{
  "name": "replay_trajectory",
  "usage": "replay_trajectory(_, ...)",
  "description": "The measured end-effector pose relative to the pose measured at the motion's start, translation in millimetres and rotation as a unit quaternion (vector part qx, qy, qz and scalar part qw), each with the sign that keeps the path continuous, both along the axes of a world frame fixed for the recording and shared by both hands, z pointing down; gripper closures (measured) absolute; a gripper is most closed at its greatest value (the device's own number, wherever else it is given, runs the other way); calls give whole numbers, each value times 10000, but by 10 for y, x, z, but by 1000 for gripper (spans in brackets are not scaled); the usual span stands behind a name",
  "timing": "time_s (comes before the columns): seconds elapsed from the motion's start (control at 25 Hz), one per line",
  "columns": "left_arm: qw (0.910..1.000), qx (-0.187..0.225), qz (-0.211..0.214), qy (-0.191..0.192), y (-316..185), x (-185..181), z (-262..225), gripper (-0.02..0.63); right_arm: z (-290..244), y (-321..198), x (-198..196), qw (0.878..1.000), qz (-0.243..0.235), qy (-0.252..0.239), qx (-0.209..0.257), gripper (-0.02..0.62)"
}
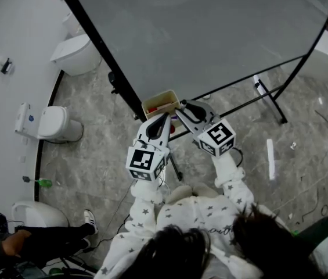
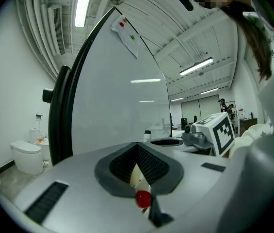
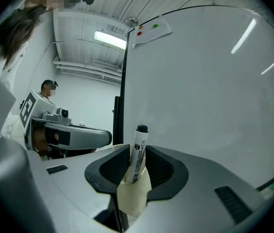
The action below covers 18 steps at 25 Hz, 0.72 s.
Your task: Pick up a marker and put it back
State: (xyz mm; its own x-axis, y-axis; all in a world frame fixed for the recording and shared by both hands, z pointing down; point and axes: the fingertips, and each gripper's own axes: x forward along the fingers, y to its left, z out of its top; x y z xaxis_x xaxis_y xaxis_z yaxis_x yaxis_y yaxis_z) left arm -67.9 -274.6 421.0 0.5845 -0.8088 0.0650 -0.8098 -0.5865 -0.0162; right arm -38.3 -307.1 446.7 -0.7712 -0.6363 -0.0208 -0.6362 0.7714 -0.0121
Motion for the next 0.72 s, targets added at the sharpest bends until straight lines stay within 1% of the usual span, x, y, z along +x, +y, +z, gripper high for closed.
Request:
replay_trajectory(0.2, 9999, -23, 123, 6, 0, 44, 62, 604, -26, 21, -53, 10000, -56, -15, 18, 511)
replay_trajectory(0.36, 9999, 7, 153, -4, 7, 65, -50, 604, -137, 43, -32, 9999, -79, -87, 1, 512)
replay_trajectory(0.72, 9997, -29, 235, 3, 145, 123, -401, 604, -683, 210, 100, 9994, -17, -345, 44, 512)
